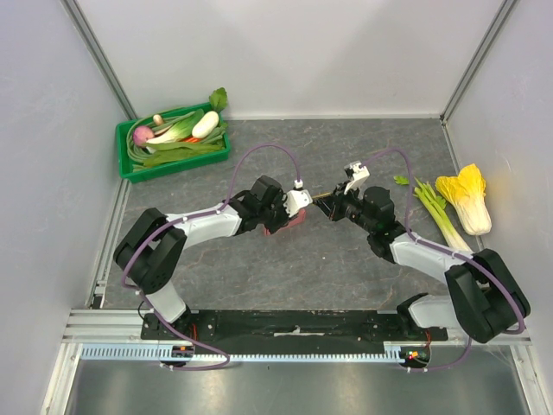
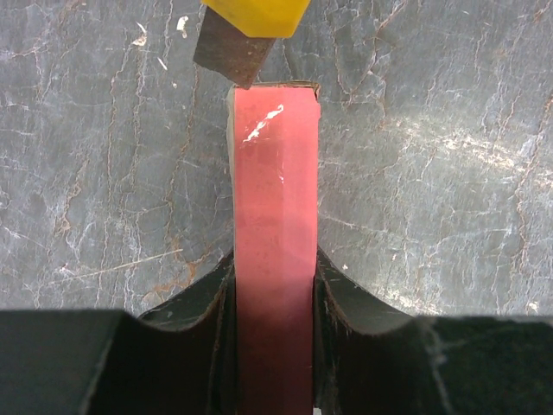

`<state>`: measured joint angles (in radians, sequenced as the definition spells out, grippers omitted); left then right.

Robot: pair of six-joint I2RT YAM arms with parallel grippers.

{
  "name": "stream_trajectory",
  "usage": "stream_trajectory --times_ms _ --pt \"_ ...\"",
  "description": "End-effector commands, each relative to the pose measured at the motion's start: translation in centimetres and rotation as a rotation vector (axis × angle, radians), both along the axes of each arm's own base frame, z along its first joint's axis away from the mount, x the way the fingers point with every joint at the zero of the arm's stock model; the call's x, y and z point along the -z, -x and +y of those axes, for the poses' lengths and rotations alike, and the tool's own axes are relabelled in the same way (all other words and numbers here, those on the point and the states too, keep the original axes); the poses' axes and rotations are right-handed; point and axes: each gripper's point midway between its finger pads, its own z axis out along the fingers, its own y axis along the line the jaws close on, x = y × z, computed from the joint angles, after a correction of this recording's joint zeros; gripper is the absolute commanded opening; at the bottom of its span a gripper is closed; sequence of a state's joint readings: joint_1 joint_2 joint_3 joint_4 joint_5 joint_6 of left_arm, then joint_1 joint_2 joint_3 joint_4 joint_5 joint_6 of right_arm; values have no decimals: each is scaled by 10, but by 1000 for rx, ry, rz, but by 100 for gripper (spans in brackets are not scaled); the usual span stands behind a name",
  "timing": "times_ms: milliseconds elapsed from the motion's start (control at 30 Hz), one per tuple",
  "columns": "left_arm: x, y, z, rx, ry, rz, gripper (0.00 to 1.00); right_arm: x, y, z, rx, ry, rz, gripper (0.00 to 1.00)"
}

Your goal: Unpack the express box

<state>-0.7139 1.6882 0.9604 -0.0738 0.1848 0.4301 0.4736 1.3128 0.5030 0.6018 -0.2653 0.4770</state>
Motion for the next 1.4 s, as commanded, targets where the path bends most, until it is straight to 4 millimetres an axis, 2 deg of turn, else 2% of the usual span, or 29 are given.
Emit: stream_trajectory --times_ms 0,500,600,667,967,1067,1100,1167,1367 --pt "9 -15 13 -64 -57 -17 20 31 30 3 -104 62 107 0" --pt "9 -16 13 -62 -57 -12 19 29 37 1 -111 70 118 0" --pt "8 -15 12 -59 -56 -12 20 22 35 -3 -86 65 103 0" --pt "9 -14 12 -55 -54 -8 20 17 31 -7 -49 56 90 0" --pt "9 -6 10 -4 -53 -11 21 -37 3 -12 63 -18 -43 0" --pt "10 -3 8 16 -61 -17 21 -42 -5 -7 65 -54 -60 0" --pt "10 -2 8 20 -62 -21 21 -37 -7 -4 64 -58 -43 0" --pt "10 -2 7 24 -67 -24 21 -41 -12 0 60 -83 -52 0" --pt "12 -1 7 24 -72 -23 21 -35 -21 5 70 -96 -35 0"
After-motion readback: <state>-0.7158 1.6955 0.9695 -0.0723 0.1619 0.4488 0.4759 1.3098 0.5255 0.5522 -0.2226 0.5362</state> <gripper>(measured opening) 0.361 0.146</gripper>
